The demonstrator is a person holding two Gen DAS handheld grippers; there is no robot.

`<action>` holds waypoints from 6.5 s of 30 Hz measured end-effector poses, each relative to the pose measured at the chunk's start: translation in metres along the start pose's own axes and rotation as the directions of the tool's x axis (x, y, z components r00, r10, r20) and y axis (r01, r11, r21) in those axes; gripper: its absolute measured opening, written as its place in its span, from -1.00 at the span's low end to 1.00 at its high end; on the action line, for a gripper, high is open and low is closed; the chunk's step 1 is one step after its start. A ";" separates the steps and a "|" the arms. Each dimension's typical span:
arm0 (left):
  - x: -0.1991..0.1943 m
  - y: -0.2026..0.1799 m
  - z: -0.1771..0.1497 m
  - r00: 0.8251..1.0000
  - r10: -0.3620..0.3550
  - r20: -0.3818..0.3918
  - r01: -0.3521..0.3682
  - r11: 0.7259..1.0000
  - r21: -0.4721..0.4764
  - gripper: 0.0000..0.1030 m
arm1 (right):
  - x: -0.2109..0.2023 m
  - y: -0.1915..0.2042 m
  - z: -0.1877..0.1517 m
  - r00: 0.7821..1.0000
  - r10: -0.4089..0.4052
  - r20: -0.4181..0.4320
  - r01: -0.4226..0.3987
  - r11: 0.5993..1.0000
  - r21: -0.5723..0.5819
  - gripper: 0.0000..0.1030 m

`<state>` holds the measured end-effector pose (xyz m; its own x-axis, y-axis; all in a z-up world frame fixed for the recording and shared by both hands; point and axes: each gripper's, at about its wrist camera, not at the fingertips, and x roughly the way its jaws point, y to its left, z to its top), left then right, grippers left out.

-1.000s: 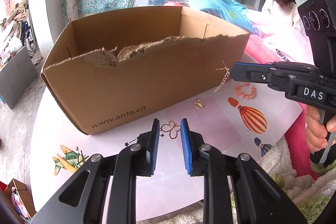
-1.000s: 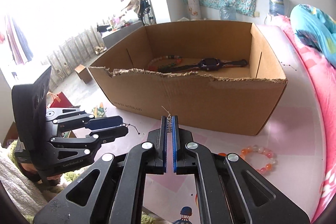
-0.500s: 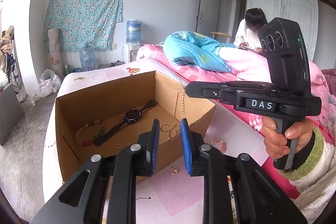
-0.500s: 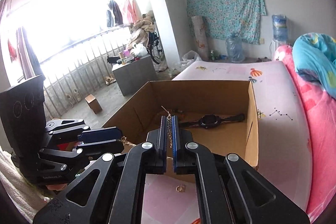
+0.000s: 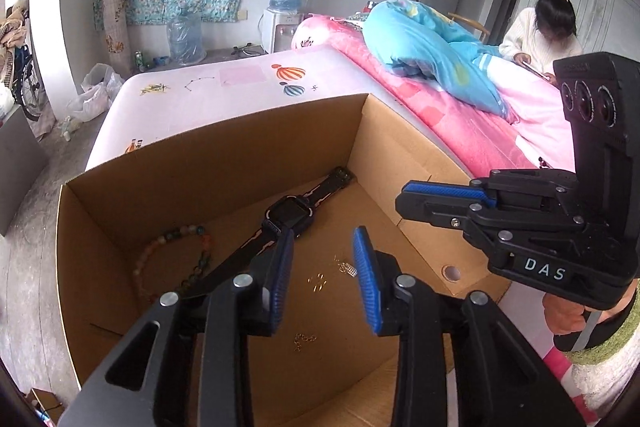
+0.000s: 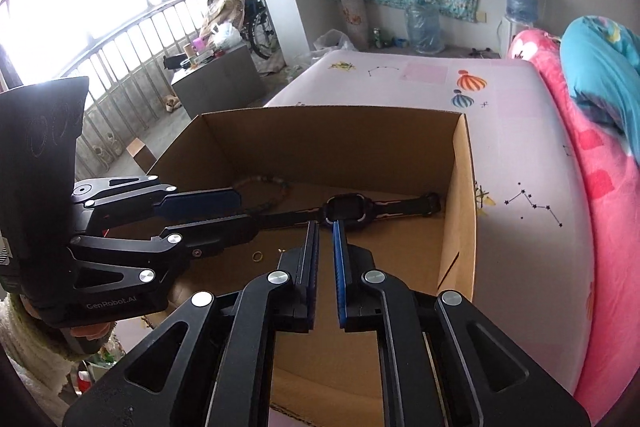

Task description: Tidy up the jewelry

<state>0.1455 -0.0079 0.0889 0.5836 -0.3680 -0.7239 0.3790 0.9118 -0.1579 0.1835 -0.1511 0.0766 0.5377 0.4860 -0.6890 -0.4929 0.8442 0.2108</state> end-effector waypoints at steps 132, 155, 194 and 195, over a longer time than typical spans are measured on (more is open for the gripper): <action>0.003 -0.033 -0.145 0.988 0.123 -0.094 -0.113 0.988 0.109 -0.81 | 0.009 0.060 -0.142 0.993 -0.093 -0.076 0.087 0.993 -0.077 -1.00; 0.003 -0.034 -0.146 0.987 0.129 -0.094 -0.119 0.987 0.104 -0.81 | 0.023 0.065 -0.136 0.988 -0.116 -0.098 0.097 0.979 -0.177 -0.93; 0.005 -0.034 -0.145 0.987 0.130 -0.092 -0.120 0.987 0.103 -0.81 | 0.035 0.077 -0.141 0.987 -0.011 -0.163 -0.038 0.954 -0.299 -0.43; 0.005 -0.034 -0.145 0.987 0.129 -0.092 -0.120 0.988 0.102 -0.81 | 0.034 0.075 -0.138 0.985 -0.002 -0.174 -0.053 0.948 -0.313 -0.43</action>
<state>0.0313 -0.0140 -0.0072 0.5588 -0.2288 -0.7971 0.3779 0.9259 -0.0008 0.0700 -0.1028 -0.0268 0.4113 0.4370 -0.7999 -0.7098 0.7041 0.0197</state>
